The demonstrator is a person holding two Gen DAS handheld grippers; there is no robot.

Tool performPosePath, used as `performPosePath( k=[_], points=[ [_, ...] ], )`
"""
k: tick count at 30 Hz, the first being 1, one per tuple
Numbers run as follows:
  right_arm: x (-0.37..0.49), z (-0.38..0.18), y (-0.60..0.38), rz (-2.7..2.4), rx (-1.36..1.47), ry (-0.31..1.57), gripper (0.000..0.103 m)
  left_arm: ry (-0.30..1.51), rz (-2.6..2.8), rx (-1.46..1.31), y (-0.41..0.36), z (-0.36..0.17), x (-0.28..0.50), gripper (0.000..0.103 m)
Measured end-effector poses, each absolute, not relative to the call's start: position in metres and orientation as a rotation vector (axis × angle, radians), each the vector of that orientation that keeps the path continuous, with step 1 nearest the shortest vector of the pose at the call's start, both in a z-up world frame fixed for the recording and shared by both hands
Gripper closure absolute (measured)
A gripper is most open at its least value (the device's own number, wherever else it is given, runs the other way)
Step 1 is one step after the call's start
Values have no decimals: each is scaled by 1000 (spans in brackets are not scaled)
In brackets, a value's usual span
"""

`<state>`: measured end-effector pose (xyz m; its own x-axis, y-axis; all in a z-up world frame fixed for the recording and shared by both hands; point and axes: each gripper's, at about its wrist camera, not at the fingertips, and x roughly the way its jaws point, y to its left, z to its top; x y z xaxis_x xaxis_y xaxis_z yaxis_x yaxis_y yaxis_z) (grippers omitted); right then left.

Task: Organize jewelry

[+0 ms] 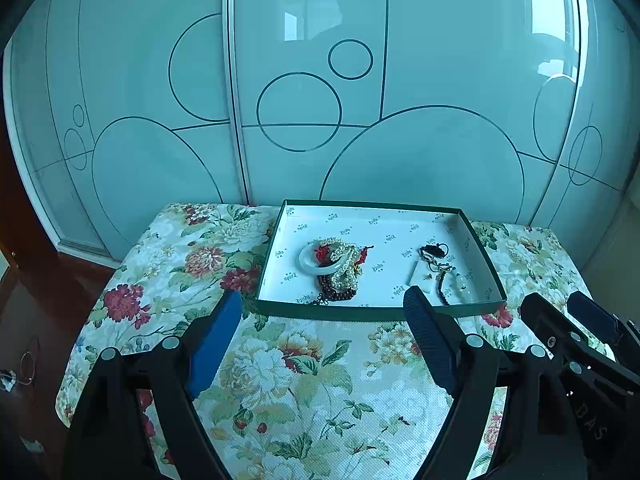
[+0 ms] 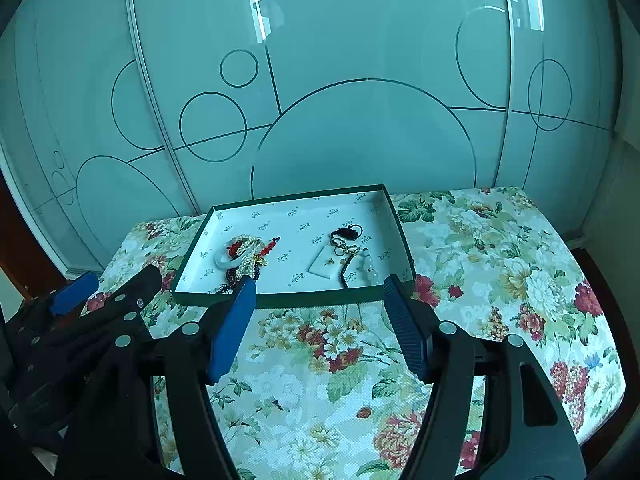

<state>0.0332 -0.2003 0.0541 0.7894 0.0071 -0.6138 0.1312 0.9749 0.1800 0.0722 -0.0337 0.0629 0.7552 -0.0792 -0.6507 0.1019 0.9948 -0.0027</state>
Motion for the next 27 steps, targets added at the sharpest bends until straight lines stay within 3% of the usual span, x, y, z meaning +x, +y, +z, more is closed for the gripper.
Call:
performPosePath(
  k=[27],
  points=[
    [31, 56, -197, -69, 217, 663, 37, 696, -90, 60, -33, 62, 70, 17]
  ],
)
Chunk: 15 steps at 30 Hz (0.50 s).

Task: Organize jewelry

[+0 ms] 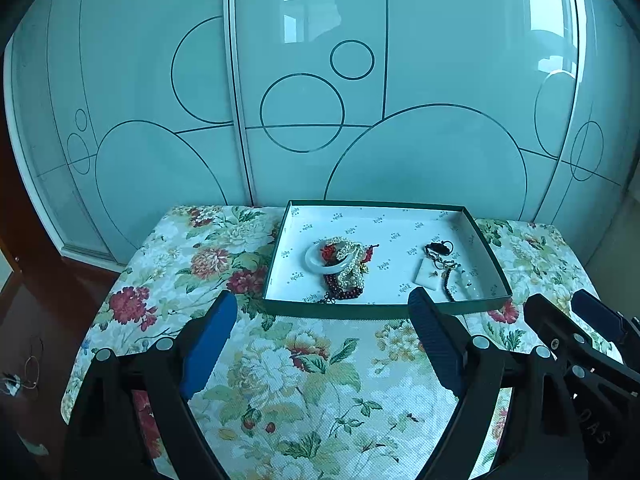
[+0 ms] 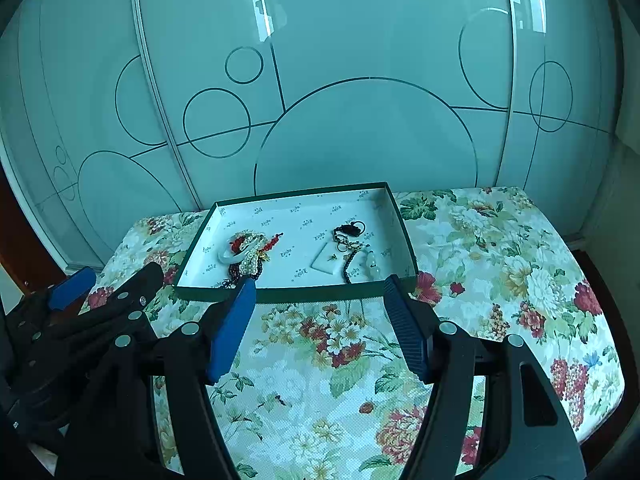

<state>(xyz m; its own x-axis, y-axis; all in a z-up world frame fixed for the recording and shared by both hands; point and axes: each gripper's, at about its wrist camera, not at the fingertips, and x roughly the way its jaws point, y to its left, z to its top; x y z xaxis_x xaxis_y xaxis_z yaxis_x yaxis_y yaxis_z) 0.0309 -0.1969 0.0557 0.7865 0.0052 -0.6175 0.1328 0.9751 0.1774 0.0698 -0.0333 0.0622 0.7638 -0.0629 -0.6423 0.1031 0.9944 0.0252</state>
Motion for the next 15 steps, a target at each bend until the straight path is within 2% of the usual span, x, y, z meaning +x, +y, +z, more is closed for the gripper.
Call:
performPosePath(
  k=[15],
  points=[
    [38, 46, -199, -71, 220, 685, 37, 686, -94, 85, -39, 56, 78, 16]
  ],
)
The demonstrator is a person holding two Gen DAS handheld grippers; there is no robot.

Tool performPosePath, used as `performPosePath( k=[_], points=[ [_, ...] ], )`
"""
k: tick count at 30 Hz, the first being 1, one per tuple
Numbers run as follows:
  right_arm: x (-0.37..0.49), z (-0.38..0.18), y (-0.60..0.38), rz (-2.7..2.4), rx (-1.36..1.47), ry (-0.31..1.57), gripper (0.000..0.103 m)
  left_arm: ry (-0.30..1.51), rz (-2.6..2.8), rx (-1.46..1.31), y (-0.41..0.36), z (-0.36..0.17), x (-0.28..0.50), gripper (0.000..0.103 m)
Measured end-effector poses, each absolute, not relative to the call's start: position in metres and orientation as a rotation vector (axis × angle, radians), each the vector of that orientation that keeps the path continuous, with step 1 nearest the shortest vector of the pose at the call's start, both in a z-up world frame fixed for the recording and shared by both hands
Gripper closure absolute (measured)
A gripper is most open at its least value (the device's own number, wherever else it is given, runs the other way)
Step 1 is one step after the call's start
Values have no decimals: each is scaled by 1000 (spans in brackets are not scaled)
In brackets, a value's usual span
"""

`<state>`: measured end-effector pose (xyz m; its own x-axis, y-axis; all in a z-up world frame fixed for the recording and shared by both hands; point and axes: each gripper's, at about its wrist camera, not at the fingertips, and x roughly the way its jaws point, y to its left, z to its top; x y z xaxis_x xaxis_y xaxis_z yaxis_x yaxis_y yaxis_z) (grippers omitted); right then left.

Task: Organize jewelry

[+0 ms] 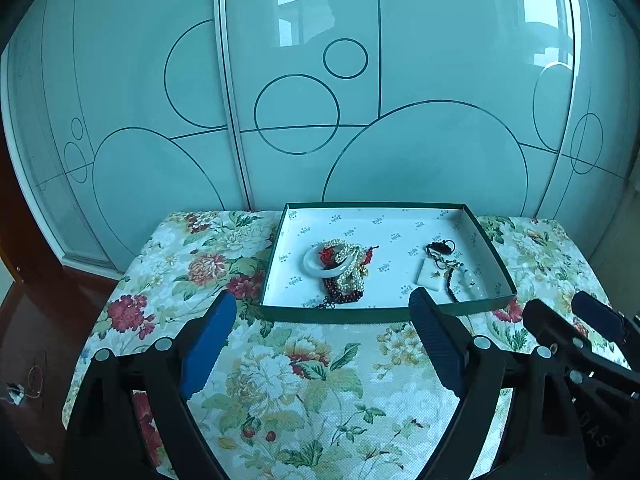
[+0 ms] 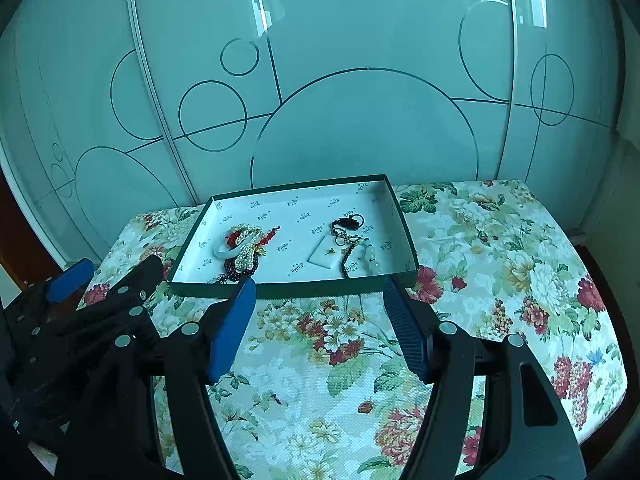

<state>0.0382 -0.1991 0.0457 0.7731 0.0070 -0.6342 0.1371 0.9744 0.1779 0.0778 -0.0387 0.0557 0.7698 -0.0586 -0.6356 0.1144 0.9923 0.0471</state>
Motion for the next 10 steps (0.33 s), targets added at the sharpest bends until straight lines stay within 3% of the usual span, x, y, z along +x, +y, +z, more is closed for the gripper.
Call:
performPosePath(
  k=[6, 10],
  points=[
    [44, 38, -213, -89, 230, 697, 37, 726, -84, 63, -29, 43, 99, 16],
    [56, 29, -246, -155, 239, 693, 27, 781, 9, 38, -3, 24, 132, 16]
  ],
)
